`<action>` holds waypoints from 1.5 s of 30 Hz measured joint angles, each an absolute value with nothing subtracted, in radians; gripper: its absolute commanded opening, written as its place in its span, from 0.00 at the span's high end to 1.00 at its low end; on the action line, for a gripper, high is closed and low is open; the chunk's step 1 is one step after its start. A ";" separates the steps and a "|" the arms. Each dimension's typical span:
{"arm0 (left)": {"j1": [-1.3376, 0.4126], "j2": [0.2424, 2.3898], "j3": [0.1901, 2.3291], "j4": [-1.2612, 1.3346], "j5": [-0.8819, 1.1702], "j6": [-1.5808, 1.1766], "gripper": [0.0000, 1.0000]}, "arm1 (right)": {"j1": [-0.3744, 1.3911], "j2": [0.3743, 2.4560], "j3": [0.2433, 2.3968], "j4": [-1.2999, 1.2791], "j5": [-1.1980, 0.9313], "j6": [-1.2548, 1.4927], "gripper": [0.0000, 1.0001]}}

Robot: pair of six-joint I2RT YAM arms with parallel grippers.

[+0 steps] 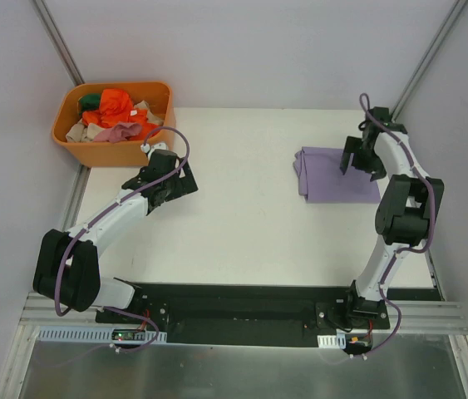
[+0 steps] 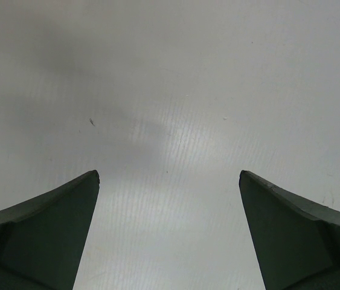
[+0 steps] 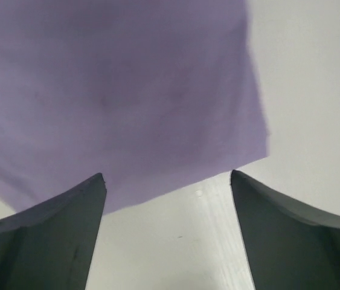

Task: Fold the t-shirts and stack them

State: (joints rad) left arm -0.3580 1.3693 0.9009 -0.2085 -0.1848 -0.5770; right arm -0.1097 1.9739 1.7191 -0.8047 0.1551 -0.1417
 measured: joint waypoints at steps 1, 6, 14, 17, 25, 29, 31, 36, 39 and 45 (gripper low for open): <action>-0.358 1.369 0.901 -0.208 -0.184 -0.577 0.01 | -0.093 1.953 1.670 -0.793 0.139 -0.124 0.01; -0.358 1.368 0.901 -0.210 -0.183 -0.577 0.01 | 0.007 1.897 1.428 -0.716 0.063 -0.049 0.04; -0.358 1.367 0.901 -0.210 -0.183 -0.577 0.01 | 0.004 2.019 1.533 -0.715 0.082 -0.027 0.04; -0.358 1.367 0.901 -0.210 -0.184 -0.577 0.01 | 0.001 2.092 1.611 -0.719 0.089 -0.031 0.04; -0.358 1.376 0.901 -0.214 -0.188 -0.577 0.01 | 0.001 2.267 1.892 -0.791 0.094 0.002 0.04; -0.347 1.394 0.901 -0.216 -0.190 -0.576 0.01 | 0.003 2.321 1.987 -0.819 0.088 0.085 0.04; -0.344 1.401 0.901 -0.216 -0.192 -0.576 0.01 | 0.007 2.331 2.004 -0.819 0.084 0.125 0.04; -0.332 1.407 0.901 -0.219 -0.192 -0.575 0.01 | 0.018 2.378 2.087 -0.816 0.070 0.199 0.04; -0.332 1.407 0.901 -0.220 -0.192 -0.575 0.01 | 0.019 2.426 2.168 -0.808 0.071 0.218 0.04; -0.331 1.407 0.901 -0.223 -0.192 -0.575 0.01 | 0.019 2.455 2.212 -0.770 0.063 0.234 0.04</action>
State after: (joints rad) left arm -0.3313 1.4071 0.9009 -0.2234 -0.1917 -0.5755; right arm 0.0193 2.4546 2.2116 -0.7696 0.0628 0.2344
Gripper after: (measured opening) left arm 0.990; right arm 0.960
